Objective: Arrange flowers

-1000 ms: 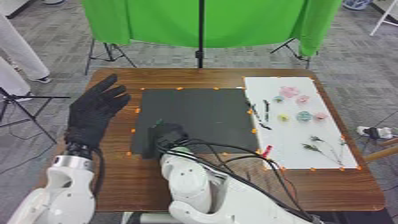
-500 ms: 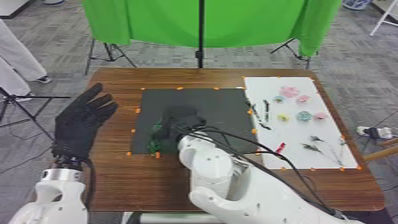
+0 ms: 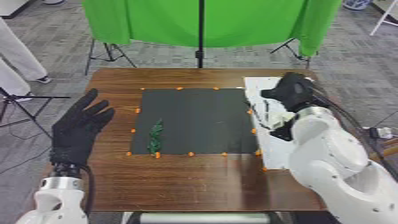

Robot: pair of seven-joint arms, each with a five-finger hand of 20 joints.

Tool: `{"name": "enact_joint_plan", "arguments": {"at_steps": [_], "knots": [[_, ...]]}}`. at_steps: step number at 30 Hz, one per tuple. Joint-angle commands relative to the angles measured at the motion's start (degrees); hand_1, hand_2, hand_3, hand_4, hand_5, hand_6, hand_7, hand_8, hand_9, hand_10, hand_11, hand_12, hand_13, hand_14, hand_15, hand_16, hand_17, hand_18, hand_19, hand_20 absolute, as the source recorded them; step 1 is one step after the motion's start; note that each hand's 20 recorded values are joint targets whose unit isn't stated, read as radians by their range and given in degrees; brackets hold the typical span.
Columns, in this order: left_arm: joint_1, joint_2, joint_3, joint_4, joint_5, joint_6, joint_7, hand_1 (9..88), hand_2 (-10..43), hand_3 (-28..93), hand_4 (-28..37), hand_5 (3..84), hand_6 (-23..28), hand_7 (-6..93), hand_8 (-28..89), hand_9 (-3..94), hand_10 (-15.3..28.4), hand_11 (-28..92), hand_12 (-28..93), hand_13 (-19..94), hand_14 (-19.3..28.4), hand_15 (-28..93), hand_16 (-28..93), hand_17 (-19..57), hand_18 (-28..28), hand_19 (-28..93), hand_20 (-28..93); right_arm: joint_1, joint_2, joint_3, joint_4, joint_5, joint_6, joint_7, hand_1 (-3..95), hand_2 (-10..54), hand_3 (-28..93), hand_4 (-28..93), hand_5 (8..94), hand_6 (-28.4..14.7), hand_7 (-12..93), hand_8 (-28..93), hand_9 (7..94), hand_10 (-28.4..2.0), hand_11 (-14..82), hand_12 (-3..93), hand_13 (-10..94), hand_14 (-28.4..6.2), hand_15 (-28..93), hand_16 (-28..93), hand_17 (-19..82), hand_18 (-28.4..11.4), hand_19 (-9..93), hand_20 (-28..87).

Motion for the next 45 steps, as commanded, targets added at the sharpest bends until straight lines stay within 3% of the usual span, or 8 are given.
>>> {"name": "enact_joint_plan", "arguments": {"at_steps": [1,6,10,14,28,35,44,45], "knots": [[1.75,0.15,0.15,-0.01,-0.45,0.79,1.06,25.0,7.1,79,-24.6,38.7,8.7,13.5,-10,37.1,20.2,26,11,28,27.5,55,-8,-7.4,27.5,58,11,-16.67,11.76,8.82,3.46,-4.3,2.78,6.57,30.1,-2.5,72,-25,63.8,-7.1,12,-11,67.7,-21.7,33.8,16.2,63,-17.6,76,12,28,-28.4,87,37],[0.83,-0.69,0.35,0.1,0.02,0.35,-0.04,25.1,7.1,79,-24.4,38.8,8.6,13.6,-10,37.2,20.3,26,11,28,27.6,55,-8,-7.3,27.6,59,11,-20.69,12.83,11.47,4.78,-4.47,-0.99,8.21,30.1,-3.0,73,-25,62.4,-6.7,11,-11,66.6,-21.7,34.5,16.2,62,-17.8,77,12,28,-28.4,87,37],[0.89,-0.57,0.27,-0.01,-0.24,0.68,0.33,25.3,7.1,79,-24.3,38.8,8.6,13.7,-10,37.3,20.3,26,11,28,27.6,55,-8,-7.2,27.6,59,11,-20.75,12.31,11.48,6.23,-3.04,-4.41,8.08,30.1,-3.3,73,-25,61.6,-6.6,11,-11,65.9,-21.8,35.0,16.2,62,-17.9,77,12,27,-28.4,87,37],[0.74,-0.96,0.06,0.03,-0.08,0.61,-0.38,25.4,7.1,79,-24.3,38.8,8.7,13.8,-10,37.3,20.3,26,11,28,27.6,55,-8,-7.2,27.6,59,11,-19.97,12.26,9.83,7.72,-2.58,-6.26,7.87,30.7,-4.2,73,-25,61.6,-6.3,12,-11,65.4,-21.9,35.3,16.0,61,-18.1,78,12,27,-28.4,87,38],[1.1,-1.23,-0.16,-0.44,0.15,0.59,-0.92,25.6,7.2,79,-24.0,38.5,8.9,14.0,-10,37.3,20.4,27,11,28,27.6,55,-8,-7.2,27.5,59,11,-15.54,13.61,2.67,11.7,-3.53,-8.68,8.39,35.8,-4.9,74,-26,71.4,-3.5,14,-11,72.9,-19.5,35.6,16.8,65,-16.6,78,12,28,-28.4,88,41],[1.13,-1.46,-0.35,-0.49,0.27,0.5,-1.25,25.5,7.1,79,-23.9,38.5,9.0,14.2,-10,37.2,20.3,27,11,28,27.6,55,-8,-7.2,27.5,59,11,-13.41,14.45,-0.99,12.46,-7.09,-5.75,7.75,50.8,-7.5,69,-28,85.6,-2.1,17,4,83.9,-13.8,40.8,19.0,72,-12.1,78,16,34,-27.3,93,39],[1.53,-2.14,-1.14,-0.74,0.59,0.41,-1.96,25.6,7.2,79,-23.7,38.5,9.0,14.5,-10,37.2,20.3,27,11,28,27.6,55,-8,-7.2,27.5,59,11,-13.8,14.42,0.51,8.53,-12.62,0.77,7.44,52.9,-8.9,71,-28,89.3,-2.3,18,9,87.9,-13.7,43.4,20.4,77,-10.0,80,17,39,-26.3,93,49],[1.88,-1.43,-0.72,-0.77,0.09,1.01,-0.79,25.6,7.2,79,-23.7,38.6,9.1,14.4,-10,37.2,20.3,27,11,28,27.6,55,-8,-7.2,27.4,59,11,-13.67,14.15,0.76,7.56,-13.33,1.39,7.2,52.9,-9.1,72,-28,89.6,-2.5,18,9,88.2,-13.7,43.3,20.4,77,-9.9,80,17,39,-26.3,93,50]]}}
